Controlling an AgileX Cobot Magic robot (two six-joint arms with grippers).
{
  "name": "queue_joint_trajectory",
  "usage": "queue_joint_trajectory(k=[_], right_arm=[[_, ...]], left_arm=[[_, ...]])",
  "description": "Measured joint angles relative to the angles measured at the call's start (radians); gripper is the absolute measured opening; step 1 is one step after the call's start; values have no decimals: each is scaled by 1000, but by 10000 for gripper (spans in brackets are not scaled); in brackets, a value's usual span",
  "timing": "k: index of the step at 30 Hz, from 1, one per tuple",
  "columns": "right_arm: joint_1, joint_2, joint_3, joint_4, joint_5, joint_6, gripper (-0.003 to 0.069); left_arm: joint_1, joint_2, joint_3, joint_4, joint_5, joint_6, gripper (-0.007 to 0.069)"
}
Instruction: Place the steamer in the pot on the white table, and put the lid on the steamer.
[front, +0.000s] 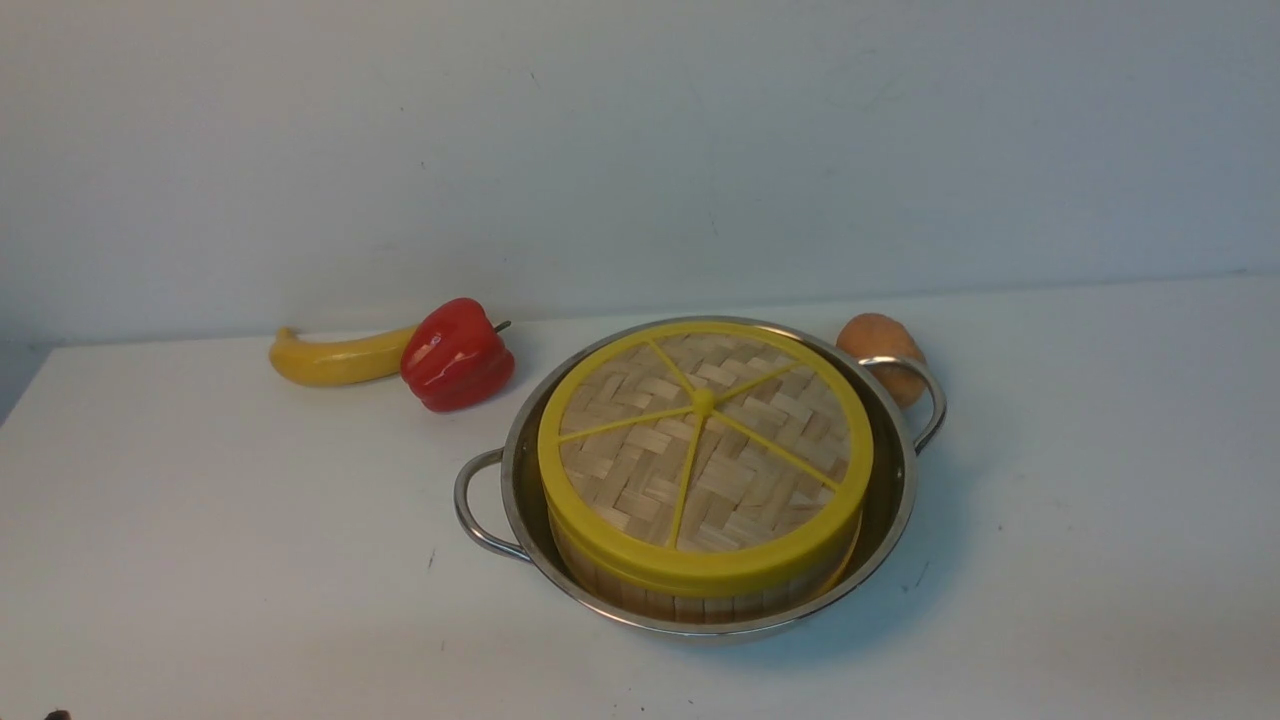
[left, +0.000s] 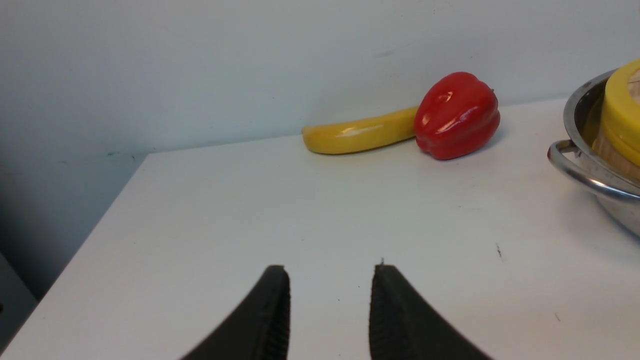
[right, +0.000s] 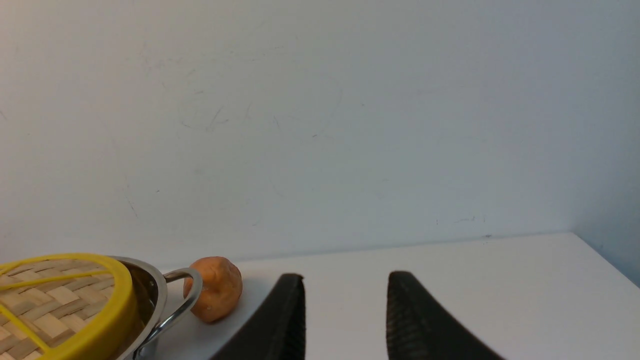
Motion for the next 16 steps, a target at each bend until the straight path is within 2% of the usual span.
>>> queue_joint_trajectory(k=[16], right_arm=[[0, 0, 0, 0, 0, 2, 246]], left_arm=[[0, 0, 0, 0, 0, 0, 241]])
